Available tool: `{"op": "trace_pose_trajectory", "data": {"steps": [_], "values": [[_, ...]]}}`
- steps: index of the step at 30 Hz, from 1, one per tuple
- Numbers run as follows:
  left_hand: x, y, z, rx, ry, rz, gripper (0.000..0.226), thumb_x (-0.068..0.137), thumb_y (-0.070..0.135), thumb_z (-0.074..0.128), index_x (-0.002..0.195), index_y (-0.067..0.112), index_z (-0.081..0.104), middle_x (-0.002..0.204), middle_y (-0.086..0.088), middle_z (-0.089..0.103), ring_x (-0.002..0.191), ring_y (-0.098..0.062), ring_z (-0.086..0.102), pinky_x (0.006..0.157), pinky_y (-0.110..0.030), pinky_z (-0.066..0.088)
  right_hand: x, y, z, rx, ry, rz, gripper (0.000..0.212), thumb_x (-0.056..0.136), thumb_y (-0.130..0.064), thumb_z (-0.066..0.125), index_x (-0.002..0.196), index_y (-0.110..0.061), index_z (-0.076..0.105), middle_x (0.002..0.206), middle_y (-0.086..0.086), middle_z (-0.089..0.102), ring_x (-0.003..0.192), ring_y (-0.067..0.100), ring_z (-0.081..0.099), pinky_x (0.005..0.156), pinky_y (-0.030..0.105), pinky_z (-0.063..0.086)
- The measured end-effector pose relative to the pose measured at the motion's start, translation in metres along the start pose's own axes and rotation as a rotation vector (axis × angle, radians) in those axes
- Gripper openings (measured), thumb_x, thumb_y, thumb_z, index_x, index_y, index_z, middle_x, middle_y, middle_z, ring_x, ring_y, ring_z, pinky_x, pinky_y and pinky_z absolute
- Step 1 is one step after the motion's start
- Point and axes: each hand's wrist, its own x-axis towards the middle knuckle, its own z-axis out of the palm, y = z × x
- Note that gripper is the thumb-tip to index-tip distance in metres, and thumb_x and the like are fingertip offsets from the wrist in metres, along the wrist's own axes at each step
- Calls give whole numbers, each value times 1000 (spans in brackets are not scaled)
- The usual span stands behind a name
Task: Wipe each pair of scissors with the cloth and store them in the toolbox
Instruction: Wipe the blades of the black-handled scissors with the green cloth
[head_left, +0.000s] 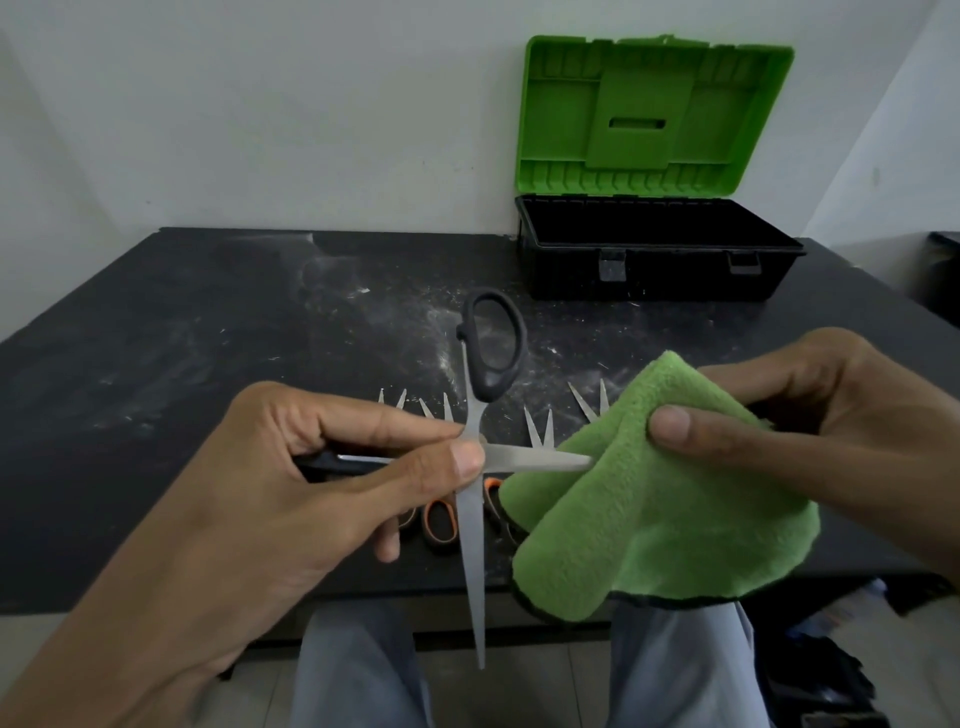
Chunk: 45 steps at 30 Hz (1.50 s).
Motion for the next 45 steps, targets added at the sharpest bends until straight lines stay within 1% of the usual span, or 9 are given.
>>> {"op": "trace_pose_trajectory", "data": {"steps": [5,10,14,19,26,30,33,37,45], "values": [[2,12,9,-27,4,-10,12,59,42,81,69,36,81,43,1,63,34,-3,48,42,-7,37,0,-3,3,-12,-61,9,20,80,-37,73,91,-28,88,90,-2,85,86,17,83,82,35,66],[4,16,21,-36,-74,-8,11,60,40,78,71,38,81,49,0,67,38,-6,54,46,-12,43,6,-3,23,-72,-177,12,29,89,-51,72,96,-27,87,93,2,84,87,27,82,80,59,65],[6,9,13,-94,-38,-9,15,62,43,86,71,32,82,44,1,62,36,-4,47,41,-8,37,7,1,17,-10,-167,23,28,85,-42,73,94,-20,87,91,5,85,83,28,83,80,58,66],[5,-4,1,-81,-34,7,32,56,54,77,78,31,82,43,-4,58,38,-9,47,49,-10,41,4,6,5,10,-150,39,24,81,-39,74,89,-21,88,89,7,85,81,29,83,79,58,65],[7,8,16,-103,-130,-25,15,62,41,83,73,30,82,50,-2,66,38,-6,50,45,-8,38,9,-1,20,27,-222,9,28,86,-41,73,98,-19,87,95,4,85,89,28,83,83,59,65],[7,-1,5,-139,-77,-17,26,59,47,83,76,27,83,52,-6,66,39,-9,46,44,-9,37,7,5,10,57,-166,32,26,86,-40,75,94,-19,87,92,9,84,83,32,83,78,60,66],[5,-10,-6,-166,-33,-44,34,53,49,81,77,25,83,57,-12,68,41,-13,45,44,-13,39,2,9,-1,87,-112,41,27,87,-42,78,91,-18,88,89,12,84,80,34,82,72,50,68],[4,-10,-7,-159,-58,-45,33,54,48,80,77,25,83,51,-2,65,39,-10,45,44,-12,40,0,10,-5,157,-83,59,19,78,-29,72,81,-19,88,85,10,84,77,27,83,64,26,65],[3,-2,-4,-34,13,-25,35,49,58,77,75,35,82,45,1,60,39,-3,44,42,-9,36,2,6,-5,97,-121,70,20,81,-30,71,88,-23,88,91,5,85,85,24,83,73,26,65]]}}
